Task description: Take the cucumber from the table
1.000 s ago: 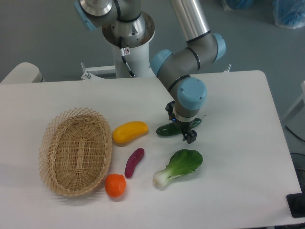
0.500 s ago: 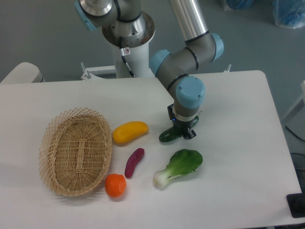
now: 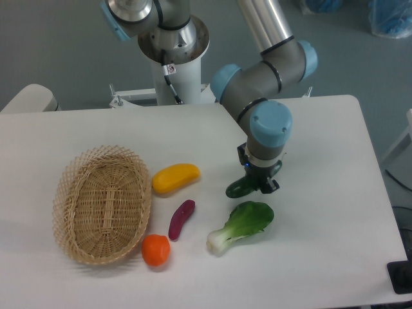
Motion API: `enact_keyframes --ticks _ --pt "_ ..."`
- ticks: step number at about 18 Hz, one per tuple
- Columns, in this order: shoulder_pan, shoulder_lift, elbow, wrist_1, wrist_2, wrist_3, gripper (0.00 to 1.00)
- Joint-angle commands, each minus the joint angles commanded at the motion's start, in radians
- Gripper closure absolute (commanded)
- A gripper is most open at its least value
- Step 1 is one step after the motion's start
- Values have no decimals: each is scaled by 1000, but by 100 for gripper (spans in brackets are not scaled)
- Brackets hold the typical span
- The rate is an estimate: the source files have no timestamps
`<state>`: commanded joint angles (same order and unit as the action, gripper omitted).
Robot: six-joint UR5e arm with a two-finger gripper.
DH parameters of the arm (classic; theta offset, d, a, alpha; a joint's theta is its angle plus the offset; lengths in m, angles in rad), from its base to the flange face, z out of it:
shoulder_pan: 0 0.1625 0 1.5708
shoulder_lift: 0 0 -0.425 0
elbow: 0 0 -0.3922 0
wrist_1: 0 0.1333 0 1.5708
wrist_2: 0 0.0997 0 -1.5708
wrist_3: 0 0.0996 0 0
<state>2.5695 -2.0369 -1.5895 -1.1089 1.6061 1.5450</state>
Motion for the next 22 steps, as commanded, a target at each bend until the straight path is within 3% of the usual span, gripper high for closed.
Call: enact_keyframes --ticks 3,8,14,22 --pt "-25 -45 74 -22 -8 -65 89" --pt "-35 -68 105 -20 -43 -118 89" --pt "-92 -114 180 -49 3 -141 89" --pt "-92 -120 184 -52 9 -125 88"
